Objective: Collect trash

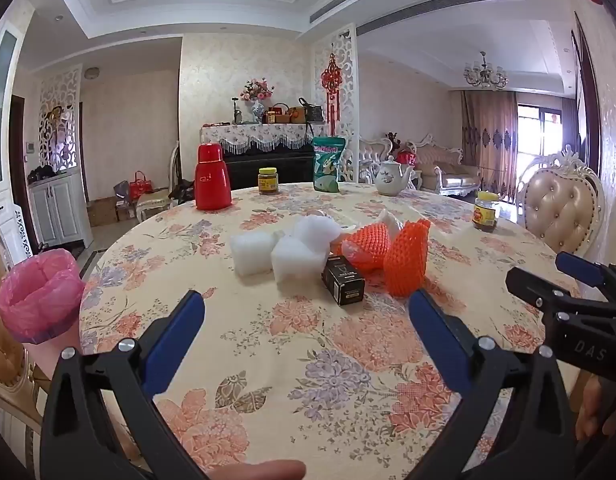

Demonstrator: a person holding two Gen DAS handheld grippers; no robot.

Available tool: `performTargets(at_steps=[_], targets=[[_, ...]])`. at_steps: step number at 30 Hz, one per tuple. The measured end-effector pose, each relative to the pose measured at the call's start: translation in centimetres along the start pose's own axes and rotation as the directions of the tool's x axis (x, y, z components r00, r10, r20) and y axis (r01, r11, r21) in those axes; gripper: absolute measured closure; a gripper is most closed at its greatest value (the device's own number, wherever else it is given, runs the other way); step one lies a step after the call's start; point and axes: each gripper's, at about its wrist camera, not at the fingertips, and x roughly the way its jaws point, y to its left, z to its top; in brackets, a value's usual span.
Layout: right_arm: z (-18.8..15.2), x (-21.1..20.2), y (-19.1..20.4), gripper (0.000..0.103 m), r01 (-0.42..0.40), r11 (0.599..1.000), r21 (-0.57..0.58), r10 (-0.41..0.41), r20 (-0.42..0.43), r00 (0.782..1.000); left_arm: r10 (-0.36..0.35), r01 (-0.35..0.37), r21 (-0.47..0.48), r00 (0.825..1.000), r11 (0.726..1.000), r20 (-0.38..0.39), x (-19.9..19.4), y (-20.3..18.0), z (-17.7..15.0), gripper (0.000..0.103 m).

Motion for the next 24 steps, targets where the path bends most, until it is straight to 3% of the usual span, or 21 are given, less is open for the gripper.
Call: performTargets(at_steps=[24], targets=[[-0.08,-0.07,0.08,0.018,-0.003,1.000,0.005,0.003,-0.007,1.000,0.010,-0.010,-0.014,1.000,1.000,0.000,-0.45,0.20,-0.03,0.004]])
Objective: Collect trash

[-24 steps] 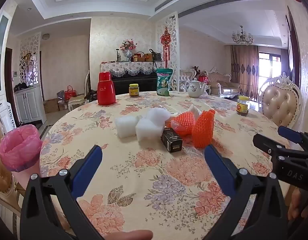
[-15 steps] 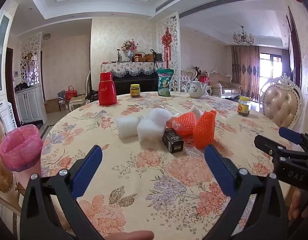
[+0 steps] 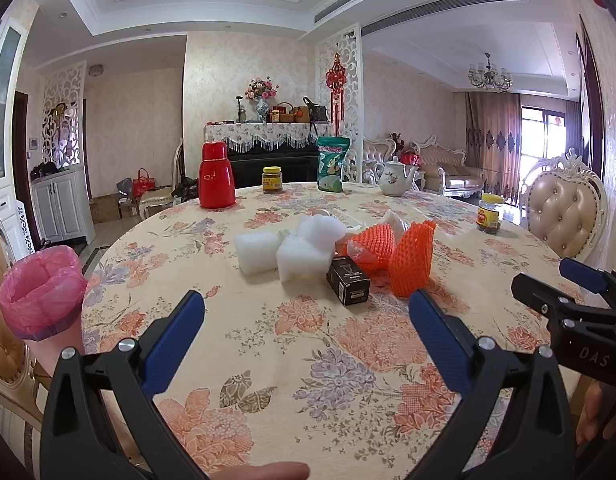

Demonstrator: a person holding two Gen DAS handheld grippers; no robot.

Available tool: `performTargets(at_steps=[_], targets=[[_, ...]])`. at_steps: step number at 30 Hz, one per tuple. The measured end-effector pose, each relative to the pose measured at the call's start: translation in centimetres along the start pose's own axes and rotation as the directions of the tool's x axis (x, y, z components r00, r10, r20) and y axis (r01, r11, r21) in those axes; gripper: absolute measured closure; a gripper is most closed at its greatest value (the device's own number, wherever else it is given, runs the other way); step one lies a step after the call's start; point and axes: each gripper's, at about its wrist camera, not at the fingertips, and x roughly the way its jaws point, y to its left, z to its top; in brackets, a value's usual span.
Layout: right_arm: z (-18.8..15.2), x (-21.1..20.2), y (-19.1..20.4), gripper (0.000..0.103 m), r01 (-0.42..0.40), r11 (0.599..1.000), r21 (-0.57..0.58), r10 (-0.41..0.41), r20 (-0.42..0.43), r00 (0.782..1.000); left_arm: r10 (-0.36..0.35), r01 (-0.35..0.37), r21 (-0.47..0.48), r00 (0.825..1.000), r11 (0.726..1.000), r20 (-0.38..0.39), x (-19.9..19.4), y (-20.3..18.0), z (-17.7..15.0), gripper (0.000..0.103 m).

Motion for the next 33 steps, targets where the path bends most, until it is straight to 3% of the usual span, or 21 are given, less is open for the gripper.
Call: performTargets(at_steps=[33], targets=[[-0.29,0.25,0.31,0.018,-0.012,1.000,0.006,0.012,-0.005,1.000,-0.002,0.002,-0.004,1.000,1.000,-0.012,0.43,0.04,-0.69,0.004]])
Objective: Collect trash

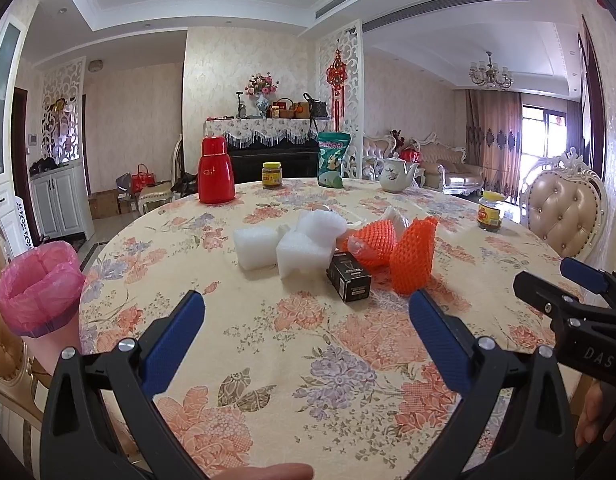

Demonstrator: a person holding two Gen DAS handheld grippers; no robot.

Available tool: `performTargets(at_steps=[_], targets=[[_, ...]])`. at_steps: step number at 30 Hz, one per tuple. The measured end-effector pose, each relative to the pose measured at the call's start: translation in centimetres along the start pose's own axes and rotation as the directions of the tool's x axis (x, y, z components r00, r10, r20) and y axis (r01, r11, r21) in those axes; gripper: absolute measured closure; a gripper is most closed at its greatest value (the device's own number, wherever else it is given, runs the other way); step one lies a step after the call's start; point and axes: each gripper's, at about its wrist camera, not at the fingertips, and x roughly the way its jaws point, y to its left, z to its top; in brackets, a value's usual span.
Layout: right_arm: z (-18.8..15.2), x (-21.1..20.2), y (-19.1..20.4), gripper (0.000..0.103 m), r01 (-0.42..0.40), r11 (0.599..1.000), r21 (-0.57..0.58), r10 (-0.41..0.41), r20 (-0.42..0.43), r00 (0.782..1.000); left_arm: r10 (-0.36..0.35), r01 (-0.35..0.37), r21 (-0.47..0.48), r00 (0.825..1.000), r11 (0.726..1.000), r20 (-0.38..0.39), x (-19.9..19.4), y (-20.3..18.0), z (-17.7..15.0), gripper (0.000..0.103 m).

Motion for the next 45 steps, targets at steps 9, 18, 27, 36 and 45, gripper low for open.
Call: performTargets(at_steps=[9,18,27,36,45], targets=[[-0.02,0.00,0.00,0.018,-0.001,1.000,0.001,0.001,0.000,1.000,-0.004,0.004,-0.004,1.000,1.000,-0.010,0.02,0.01,0.08,0.004],[-0.03,0.14,0.03,0.018,-0.003,1.000,0.002,0.003,-0.001,1.000,-0.005,0.005,-0.004,1.000,1.000,-0.010,-0.04,-0.05,0.01,0.004],[-0.02,0.16,0.02,0.018,-0.002,1.000,0.002,0.002,-0.002,1.000,-0.006,0.006,-0.005,1.000,1.000,-0.012,0.10,0.10,0.13,0.004],[-0.02,0.17,0.02,0.018,-0.003,1.000,0.002,0.003,-0.002,1.000,-0.007,0.007,-0.007,1.000,1.000,-0.013,0.11,0.13,0.20,0.004],[-0.06,0.27,0.01,0.018,-0.004,1.000,0.002,0.004,-0.002,1.000,-0.008,0.007,-0.008,1.000,1.000,-0.013,0.12,0.14,0.22,0.004]])
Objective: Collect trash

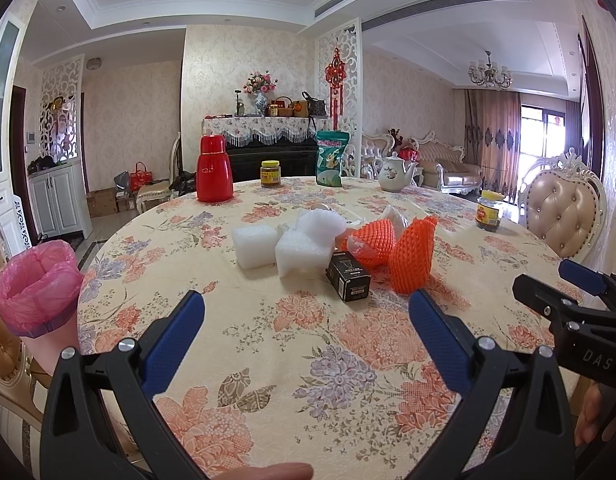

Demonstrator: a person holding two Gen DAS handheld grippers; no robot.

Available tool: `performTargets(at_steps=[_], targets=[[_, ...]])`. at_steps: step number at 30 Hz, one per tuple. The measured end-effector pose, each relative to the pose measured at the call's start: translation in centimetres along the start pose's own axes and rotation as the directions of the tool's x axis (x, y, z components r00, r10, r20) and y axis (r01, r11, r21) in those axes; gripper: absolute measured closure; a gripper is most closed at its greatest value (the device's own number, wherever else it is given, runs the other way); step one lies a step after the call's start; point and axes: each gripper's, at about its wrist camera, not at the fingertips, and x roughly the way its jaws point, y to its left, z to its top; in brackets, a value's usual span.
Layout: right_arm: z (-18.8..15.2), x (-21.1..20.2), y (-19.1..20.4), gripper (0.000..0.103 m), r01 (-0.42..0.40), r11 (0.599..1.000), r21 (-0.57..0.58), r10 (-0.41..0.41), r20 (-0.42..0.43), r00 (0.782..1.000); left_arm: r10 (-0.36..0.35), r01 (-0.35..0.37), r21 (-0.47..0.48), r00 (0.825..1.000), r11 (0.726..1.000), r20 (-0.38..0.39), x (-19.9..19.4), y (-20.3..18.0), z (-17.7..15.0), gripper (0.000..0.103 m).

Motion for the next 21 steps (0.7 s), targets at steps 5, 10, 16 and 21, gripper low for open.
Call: performTargets(at_steps=[5,10,16,21], targets=[[-0.1,0.1,0.0,0.018,0.000,1.000,-0.002,0.000,0.000,1.000,-0.002,0.001,-0.003,1.000,1.000,-0.002,0.0,0.1,0.1,0.004],[-0.2,0.0,-0.1,0.018,0.004,1.000,-0.001,-0.004,0.003,1.000,-0.003,0.003,0.000,1.000,1.000,-0.008,0.2,0.2,0.2,0.004],[-0.4,0.1,-0.4,0.018,0.014,1.000,0.004,-0.014,-0.004,1.000,-0.008,0.008,0.009,1.000,1.000,-0.008,0.6,0.5,0.4,0.004],[-0.8,1.1,-0.5,0.018,0.010,1.000,0.015,-0.010,-0.010,1.000,-0.039,0.039,0.000,0.999,0.999,-0.019,1.2,1.0,0.6,0.004]])
